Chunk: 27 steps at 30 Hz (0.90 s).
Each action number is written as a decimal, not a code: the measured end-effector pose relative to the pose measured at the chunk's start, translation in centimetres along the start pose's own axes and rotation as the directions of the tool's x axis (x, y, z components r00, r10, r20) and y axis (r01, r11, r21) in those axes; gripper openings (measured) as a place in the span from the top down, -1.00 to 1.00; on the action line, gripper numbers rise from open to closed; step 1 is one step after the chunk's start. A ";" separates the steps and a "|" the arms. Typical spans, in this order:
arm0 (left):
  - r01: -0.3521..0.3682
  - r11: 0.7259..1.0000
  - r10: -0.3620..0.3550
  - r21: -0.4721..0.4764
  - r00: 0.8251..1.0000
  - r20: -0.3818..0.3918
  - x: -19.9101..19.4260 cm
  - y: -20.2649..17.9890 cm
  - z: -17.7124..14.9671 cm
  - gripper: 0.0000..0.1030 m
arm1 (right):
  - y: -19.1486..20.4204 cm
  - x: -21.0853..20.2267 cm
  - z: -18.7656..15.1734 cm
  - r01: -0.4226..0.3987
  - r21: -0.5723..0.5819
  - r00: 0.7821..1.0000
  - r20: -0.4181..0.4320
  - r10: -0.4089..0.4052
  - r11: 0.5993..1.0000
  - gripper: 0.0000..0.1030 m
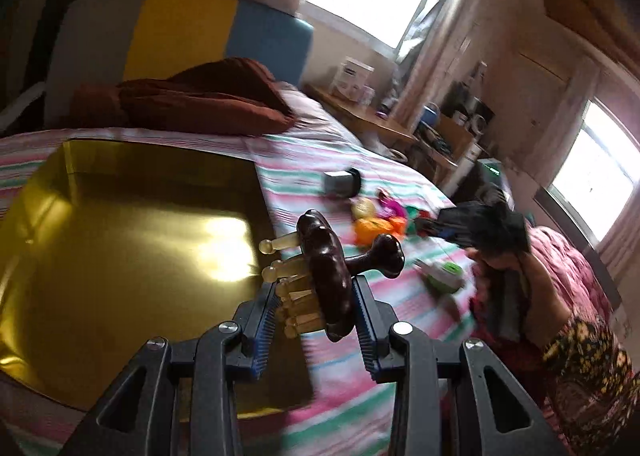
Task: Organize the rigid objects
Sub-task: 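Carry the brown brush into the gold tray and open the left tool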
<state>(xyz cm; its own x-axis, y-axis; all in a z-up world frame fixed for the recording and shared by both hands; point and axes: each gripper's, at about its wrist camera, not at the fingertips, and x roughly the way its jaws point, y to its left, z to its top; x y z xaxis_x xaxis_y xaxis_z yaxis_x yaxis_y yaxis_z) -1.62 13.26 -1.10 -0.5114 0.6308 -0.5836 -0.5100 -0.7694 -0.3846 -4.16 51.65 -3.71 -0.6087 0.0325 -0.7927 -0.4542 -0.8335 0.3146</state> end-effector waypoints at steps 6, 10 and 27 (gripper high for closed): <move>-0.110 0.992 0.111 -0.059 0.994 0.002 -0.1 5.2 2.2 0.30 | 2.7 0.2 -0.4 -0.148 -0.070 0.989 -0.009 0.148 0.987 0.70; -0.165 0.981 0.163 -0.105 0.986 -0.021 0.6 8.5 3.6 0.30 | 4.1 0.5 -1.3 -0.191 -0.110 0.981 -0.047 0.187 0.975 0.70; -0.408 0.877 0.353 -0.254 0.906 -0.234 6.8 18.6 7.5 0.30 | 4.9 1.8 -1.9 -0.171 -0.176 0.984 -0.084 0.158 0.969 0.70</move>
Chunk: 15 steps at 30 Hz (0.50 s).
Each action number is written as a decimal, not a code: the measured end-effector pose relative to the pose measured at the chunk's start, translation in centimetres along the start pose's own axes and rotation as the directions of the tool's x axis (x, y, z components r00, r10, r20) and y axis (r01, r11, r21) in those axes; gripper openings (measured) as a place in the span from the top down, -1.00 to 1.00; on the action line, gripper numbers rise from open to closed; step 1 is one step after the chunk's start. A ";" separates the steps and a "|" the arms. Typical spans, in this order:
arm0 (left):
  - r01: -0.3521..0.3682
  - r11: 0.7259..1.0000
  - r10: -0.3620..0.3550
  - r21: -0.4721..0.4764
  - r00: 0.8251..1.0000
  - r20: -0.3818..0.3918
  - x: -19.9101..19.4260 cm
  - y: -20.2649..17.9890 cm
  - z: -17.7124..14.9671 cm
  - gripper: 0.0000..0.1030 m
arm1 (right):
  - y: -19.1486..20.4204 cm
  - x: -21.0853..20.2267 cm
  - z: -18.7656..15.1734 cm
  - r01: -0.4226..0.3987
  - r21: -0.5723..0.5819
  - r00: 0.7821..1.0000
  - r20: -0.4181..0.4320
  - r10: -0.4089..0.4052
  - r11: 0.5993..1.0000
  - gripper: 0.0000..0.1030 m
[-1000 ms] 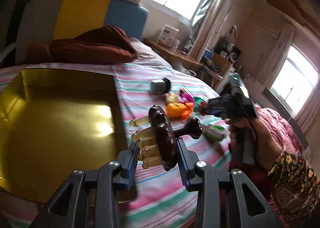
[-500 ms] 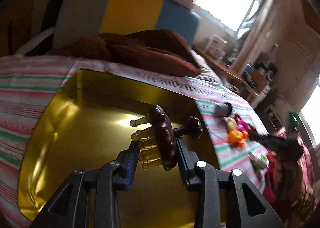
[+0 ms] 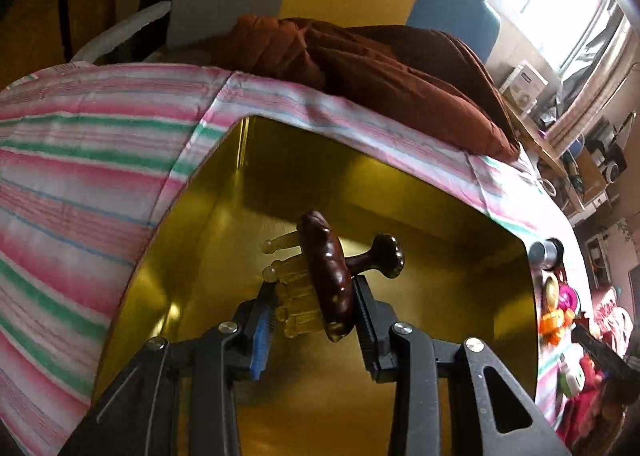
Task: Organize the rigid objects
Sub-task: 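Carry the brown brush into the gold tray and open the left tool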
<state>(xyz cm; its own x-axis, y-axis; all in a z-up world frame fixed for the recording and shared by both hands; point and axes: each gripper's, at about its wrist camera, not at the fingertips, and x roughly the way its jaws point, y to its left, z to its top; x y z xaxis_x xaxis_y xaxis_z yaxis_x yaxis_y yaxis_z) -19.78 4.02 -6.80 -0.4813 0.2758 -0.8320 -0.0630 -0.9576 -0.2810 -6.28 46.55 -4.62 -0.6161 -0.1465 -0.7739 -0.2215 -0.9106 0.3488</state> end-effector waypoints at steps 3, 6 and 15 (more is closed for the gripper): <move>-0.010 1.000 0.010 -0.015 1.000 0.017 0.4 0.4 0.9 0.30 | 0.0 0.1 0.1 0.000 0.000 1.000 -0.002 0.000 1.000 0.70; -0.045 0.998 0.045 -0.035 0.999 0.023 0.5 0.6 1.5 0.30 | -0.1 0.1 0.1 0.001 -0.001 1.000 -0.002 -0.001 1.000 0.70; -0.075 0.993 0.079 -0.087 0.996 0.043 -1.5 1.7 1.6 0.21 | 0.1 0.1 0.1 0.011 -0.011 1.000 -0.002 -0.011 1.000 0.70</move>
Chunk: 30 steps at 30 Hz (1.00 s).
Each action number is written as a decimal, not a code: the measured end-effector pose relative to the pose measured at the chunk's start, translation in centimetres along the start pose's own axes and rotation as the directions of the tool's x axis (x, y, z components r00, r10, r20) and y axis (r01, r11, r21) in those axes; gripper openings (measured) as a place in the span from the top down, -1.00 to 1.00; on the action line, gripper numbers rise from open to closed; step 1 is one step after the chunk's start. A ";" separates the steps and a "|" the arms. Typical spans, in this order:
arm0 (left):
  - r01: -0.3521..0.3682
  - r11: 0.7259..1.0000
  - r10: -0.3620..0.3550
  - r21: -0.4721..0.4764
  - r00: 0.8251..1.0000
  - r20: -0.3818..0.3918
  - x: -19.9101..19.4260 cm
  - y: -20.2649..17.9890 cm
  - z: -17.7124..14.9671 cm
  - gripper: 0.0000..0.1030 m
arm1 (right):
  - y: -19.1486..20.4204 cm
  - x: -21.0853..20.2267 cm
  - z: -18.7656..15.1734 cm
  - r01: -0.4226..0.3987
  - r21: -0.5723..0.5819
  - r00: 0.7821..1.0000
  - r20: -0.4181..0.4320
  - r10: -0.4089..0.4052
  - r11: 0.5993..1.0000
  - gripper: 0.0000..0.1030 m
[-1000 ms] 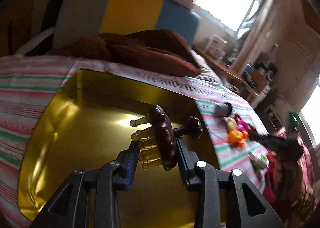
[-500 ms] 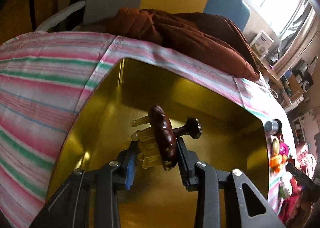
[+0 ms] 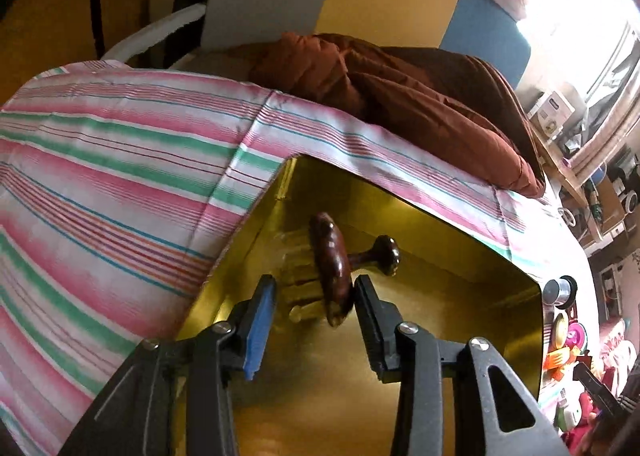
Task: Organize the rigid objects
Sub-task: 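Carry the brown brush into the gold tray and open the left tool, then carry the red block into the gold tray and open the right tool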
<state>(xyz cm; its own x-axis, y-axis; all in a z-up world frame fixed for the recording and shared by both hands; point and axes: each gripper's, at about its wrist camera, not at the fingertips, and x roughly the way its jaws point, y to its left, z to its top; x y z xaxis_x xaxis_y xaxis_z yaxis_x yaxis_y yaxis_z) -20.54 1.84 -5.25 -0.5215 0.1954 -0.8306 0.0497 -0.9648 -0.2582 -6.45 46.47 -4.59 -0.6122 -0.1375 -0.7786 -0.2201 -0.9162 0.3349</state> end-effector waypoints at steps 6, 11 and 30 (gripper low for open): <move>-0.009 1.000 0.010 -0.020 0.996 0.092 -3.6 0.7 -0.4 0.20 | 0.0 -0.1 0.0 0.007 0.001 1.000 0.004 -0.007 1.000 0.70; -0.020 1.000 0.018 0.010 0.982 0.187 -7.0 0.8 -2.0 0.18 | 0.0 -0.2 0.0 0.010 0.002 1.000 0.005 -0.010 1.000 0.70; 0.113 0.986 -0.131 0.121 0.979 0.156 -10.4 -0.5 -13.9 0.17 | 3.6 -1.8 -1.6 -0.022 -0.100 0.998 0.064 0.029 0.995 0.70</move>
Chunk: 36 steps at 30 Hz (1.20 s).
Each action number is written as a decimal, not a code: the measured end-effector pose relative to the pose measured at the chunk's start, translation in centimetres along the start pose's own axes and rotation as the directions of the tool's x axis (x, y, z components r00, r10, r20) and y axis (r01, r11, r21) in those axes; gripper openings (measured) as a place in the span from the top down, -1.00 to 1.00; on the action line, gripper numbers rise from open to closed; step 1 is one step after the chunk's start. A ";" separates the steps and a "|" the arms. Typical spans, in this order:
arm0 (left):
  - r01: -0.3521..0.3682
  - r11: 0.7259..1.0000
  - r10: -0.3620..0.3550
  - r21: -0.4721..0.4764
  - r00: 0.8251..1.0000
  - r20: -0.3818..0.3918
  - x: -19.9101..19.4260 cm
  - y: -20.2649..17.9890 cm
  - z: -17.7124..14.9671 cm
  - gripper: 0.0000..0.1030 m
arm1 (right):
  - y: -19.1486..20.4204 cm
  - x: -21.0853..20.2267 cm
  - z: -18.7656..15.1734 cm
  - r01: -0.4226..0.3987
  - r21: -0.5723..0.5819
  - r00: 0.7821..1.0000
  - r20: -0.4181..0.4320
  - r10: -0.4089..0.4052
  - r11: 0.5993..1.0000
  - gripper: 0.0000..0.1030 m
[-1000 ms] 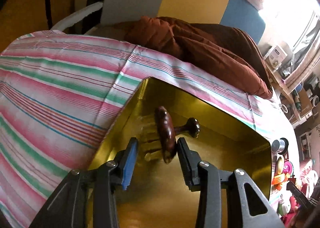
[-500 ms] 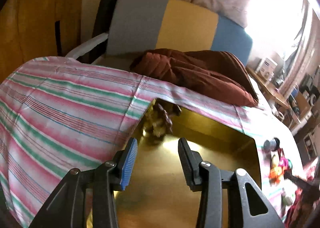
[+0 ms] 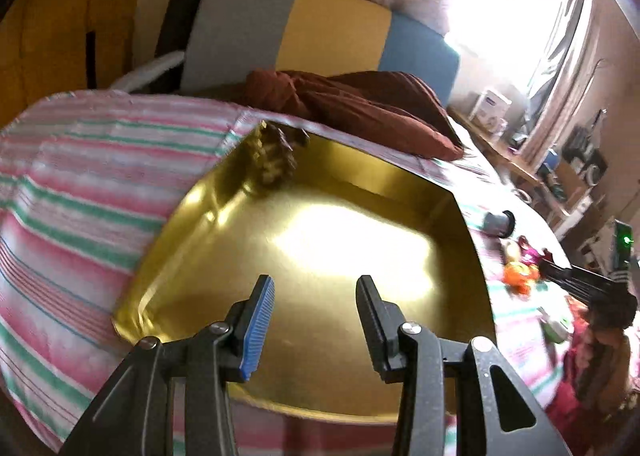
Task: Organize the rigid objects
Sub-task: 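Carry the red block into the gold tray and open the right tool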
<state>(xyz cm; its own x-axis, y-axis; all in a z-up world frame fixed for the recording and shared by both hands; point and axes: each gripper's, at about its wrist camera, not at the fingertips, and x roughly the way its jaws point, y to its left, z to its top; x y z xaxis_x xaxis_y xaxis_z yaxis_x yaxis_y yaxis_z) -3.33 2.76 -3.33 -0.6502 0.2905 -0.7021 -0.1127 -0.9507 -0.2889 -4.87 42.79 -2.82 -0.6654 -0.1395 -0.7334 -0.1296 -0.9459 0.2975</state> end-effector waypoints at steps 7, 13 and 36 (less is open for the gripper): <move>-0.008 0.999 0.007 0.043 1.000 0.015 -1.5 0.2 -1.2 0.17 | 7.2 -0.4 -0.4 -0.113 -0.126 0.994 -0.017 0.112 0.986 0.70; -0.032 0.999 0.031 0.026 0.998 0.048 -2.9 2.0 -1.4 0.17 | 17.0 1.9 -0.5 -0.226 -0.263 0.973 -0.116 0.201 0.938 0.70; -0.074 0.995 0.080 -0.064 0.993 0.086 -5.6 7.5 -1.4 0.17 | 35.1 17.0 -2.6 -0.243 -0.319 0.932 -0.340 0.129 0.916 0.16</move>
<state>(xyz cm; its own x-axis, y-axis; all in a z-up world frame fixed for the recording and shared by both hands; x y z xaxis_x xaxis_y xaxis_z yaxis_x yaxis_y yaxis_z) 0.49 -5.85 -2.45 -0.7191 0.2034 -0.6645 -0.0155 -0.9606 -0.2773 -18.82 6.51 -6.39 -0.3865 -0.3513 -0.8528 0.2770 -0.9261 0.2560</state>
